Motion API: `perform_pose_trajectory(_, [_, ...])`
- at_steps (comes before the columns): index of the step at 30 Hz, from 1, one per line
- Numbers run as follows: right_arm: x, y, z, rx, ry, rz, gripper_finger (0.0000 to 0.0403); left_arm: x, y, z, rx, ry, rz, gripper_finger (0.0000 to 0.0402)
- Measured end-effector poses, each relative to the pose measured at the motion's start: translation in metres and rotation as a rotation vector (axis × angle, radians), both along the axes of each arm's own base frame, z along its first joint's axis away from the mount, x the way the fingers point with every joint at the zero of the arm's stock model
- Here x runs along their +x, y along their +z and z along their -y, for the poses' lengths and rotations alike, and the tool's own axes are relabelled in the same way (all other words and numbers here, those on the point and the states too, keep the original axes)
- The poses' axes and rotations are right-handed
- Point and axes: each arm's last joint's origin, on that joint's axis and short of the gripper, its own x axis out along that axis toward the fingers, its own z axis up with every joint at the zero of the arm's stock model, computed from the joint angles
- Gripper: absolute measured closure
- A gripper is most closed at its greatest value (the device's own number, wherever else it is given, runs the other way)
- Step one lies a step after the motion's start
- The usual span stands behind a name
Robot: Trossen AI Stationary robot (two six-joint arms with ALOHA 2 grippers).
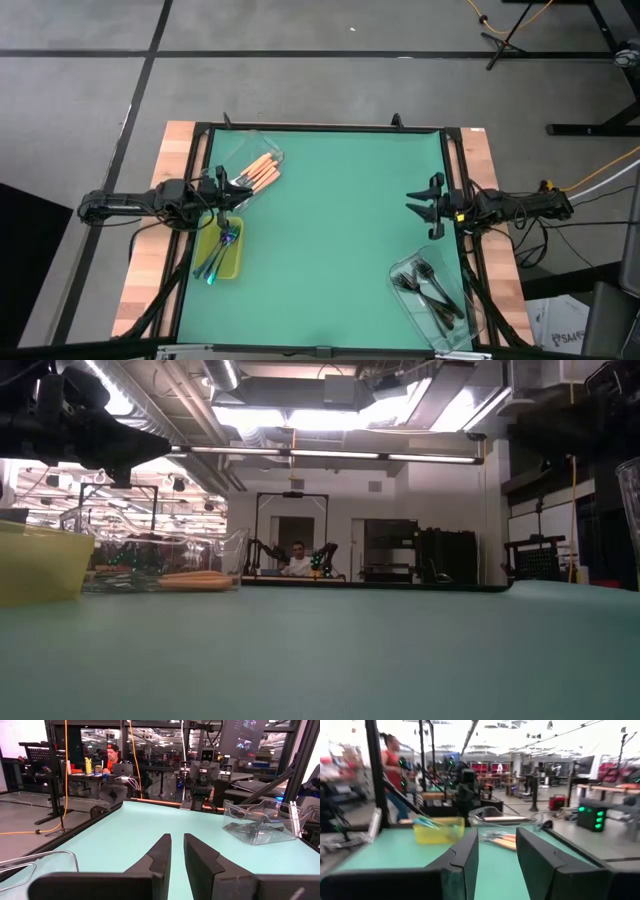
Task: Sort silverware by color (type)
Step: Return to Home Position
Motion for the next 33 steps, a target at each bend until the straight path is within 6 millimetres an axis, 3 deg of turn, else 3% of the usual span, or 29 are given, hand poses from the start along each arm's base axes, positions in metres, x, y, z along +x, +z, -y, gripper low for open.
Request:
perform_pose_trajectory(5, [0.0,-0.004,0.001,-0.095,-0.044,-0.048,0.0279,0.0,0.0,0.0,0.0,0.0,0.0,0.0356])
perform_pose_trajectory(20, [0.001,-0.009,0.002,-0.109,-0.091,-0.11,0.0279,0.0,0.0,0.0,0.0,0.0,0.0,0.0356])
perform_pose_trajectory(29, [0.001,-0.009,0.017,-0.105,-0.231,-0.121,0.0279,0.0,0.0,0.0,0.0,0.0,0.0,0.0356])
perform_pose_trajectory(33, [0.001,-0.01,0.022,-0.104,-0.207,-0.13,0.0279,0.0,0.0,0.0,0.0,0.0,0.0,0.0356])
